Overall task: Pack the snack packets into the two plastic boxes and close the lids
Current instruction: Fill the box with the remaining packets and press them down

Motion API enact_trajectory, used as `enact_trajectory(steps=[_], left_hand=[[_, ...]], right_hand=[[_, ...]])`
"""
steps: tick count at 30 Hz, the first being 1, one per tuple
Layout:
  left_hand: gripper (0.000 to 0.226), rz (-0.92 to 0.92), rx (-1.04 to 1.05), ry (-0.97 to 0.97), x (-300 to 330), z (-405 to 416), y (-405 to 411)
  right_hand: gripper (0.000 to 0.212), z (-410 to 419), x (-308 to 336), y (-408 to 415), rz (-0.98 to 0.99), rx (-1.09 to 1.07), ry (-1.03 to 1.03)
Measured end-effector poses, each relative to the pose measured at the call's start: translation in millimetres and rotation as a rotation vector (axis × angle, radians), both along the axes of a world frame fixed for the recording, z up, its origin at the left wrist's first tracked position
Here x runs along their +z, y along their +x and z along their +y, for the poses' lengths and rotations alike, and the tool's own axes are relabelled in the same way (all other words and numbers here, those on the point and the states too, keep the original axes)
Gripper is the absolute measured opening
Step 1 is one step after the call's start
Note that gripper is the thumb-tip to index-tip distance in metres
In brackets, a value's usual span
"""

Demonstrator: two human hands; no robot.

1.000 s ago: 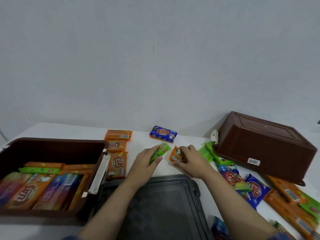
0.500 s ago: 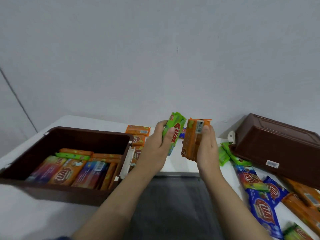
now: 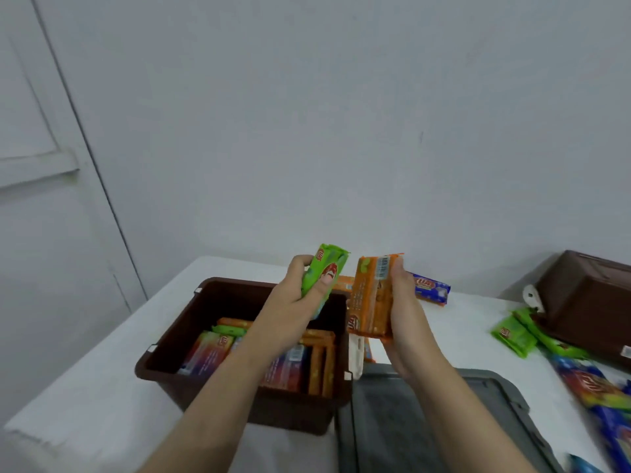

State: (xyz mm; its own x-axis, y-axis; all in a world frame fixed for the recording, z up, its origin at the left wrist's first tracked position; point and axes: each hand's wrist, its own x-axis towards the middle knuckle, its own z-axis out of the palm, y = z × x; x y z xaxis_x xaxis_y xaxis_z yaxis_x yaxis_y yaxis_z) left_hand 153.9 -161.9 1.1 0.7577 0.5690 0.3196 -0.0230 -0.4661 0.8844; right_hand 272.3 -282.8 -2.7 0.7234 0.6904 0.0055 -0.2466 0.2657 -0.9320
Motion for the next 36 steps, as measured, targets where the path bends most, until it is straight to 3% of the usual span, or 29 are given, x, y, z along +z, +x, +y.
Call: enact_trajectory(steps=[2, 10, 16, 19, 22, 25, 29, 36], left_hand=[[0.011, 0.055, -0.032, 0.031, 4, 26, -14], [0.028, 0.262, 0.072, 0.305, -1, 119, -36], [0.031, 0.374, 0.074, 0.463, -47, 138, -51], [0.031, 0.383, 0.090, 0.510, -50, 142, -51], [0.032, 0.545, 0.076, 0.579, -52, 142, -46], [0.039, 0.757, 0.059, 0.554, -60, 142, -44], [0.038, 0.683, 0.090, 0.455, -64, 146, -44], [0.034, 0.706, 0.065, 0.551, -67, 145, -39]], right_hand=[[0.030, 12, 3, -9, -0.038, 0.061, -0.102], [0.030, 75, 18, -21, -0.341, 0.045, -0.404], [0.032, 87, -26, -23, -0.790, -0.092, -0.584], [0.037, 89, -46, -24, -1.038, -0.055, -0.676], [0.039, 96, -51, -24, -1.090, -0.036, -0.667], [0.038, 100, -57, -22, -1.184, -0.040, -0.823], [0.038, 103, -58, -23, -1.267, 0.006, -0.976], [0.039, 103, -59, -23, -1.288, 0.004, -1.011]])
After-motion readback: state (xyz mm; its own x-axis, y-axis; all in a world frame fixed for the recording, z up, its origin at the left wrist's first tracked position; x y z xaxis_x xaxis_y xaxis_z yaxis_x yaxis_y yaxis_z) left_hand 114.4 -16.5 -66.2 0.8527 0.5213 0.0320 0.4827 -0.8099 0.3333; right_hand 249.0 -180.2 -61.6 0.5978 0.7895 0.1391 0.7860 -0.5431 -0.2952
